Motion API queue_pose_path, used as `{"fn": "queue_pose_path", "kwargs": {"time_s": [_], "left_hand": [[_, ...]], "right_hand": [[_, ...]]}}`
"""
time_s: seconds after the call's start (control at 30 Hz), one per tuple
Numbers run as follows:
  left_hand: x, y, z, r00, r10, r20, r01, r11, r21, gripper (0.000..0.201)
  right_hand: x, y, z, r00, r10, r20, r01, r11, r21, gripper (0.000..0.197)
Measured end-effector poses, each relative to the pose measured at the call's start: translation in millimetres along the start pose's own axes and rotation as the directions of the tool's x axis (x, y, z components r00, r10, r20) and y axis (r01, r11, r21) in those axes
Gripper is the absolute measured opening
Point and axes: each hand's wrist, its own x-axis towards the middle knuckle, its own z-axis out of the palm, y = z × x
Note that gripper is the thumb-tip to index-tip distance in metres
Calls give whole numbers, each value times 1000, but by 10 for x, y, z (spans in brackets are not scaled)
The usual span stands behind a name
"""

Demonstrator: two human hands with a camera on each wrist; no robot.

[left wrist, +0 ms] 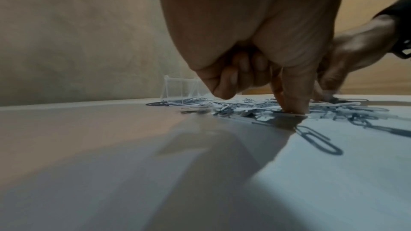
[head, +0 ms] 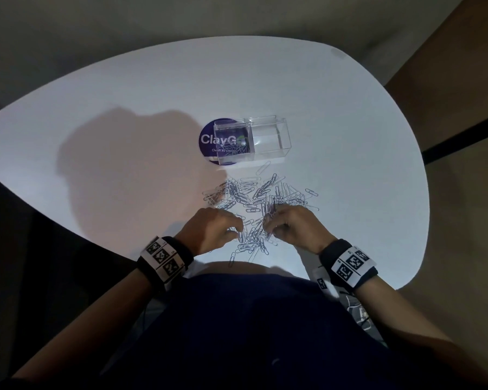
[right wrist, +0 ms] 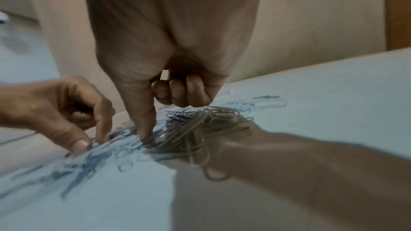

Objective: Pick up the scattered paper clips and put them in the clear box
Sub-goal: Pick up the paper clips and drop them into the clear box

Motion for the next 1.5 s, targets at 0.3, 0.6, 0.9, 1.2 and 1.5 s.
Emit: {"fn": "queue_pose_path", "kwargs": {"time_s": [0.3,0.6,0.9,1.2,1.5], "left_hand": [[129,27,-3,985,163,51,-169,974,150,15],[173,44,-167,990,-140,-5,124,895,-428,3],[171,-11,-296,945,-273,181,324,691,-647,11],[58,-54,-342,911,-314,268,395,471,-789,23],[14,-25,-336,907,-349,237,364,367,-856,14]], "right_hand": [[7,-60,-153,940,341,-23,-270,781,563,7],[25,-72,-226,881,456,131,-282,282,917,25],[86,-86,-170,878,456,148,-316,318,894,25],[314,-153,66,982,141,-124,-129,987,99,15],[453,-194,150,996,90,0,-89,988,-123,17]]}}
